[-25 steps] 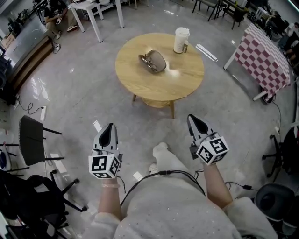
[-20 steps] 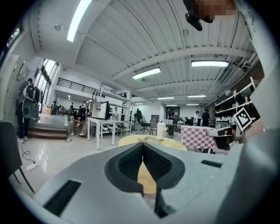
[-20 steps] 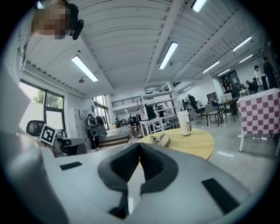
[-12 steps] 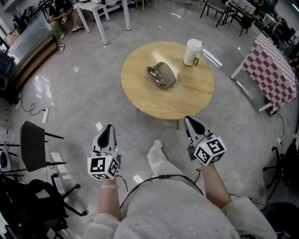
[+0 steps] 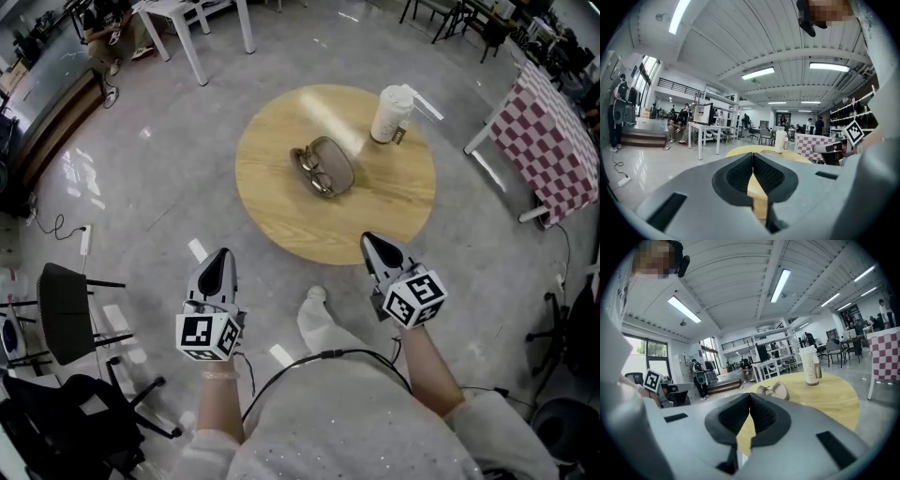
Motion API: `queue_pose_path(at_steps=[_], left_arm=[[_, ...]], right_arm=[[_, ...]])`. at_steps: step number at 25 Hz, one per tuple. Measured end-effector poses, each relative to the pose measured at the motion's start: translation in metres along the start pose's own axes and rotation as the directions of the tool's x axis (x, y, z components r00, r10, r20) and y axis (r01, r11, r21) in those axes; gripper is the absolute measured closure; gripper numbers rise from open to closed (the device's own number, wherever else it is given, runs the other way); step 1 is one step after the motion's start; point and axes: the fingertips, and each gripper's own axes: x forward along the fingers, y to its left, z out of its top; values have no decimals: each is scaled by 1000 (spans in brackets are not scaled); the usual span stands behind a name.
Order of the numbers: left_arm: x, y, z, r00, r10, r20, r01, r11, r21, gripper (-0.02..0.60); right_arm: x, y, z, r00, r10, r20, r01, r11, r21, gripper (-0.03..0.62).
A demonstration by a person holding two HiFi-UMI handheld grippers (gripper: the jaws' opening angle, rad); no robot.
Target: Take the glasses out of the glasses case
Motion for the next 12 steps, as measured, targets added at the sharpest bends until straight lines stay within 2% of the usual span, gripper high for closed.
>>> queue_pose_path(at_steps=[12], left_arm=[[67, 22, 8, 999, -12, -29, 12, 1000, -10, 577]], right_arm=[[65, -29, 4, 997, 33, -70, -31, 999, 31, 589]])
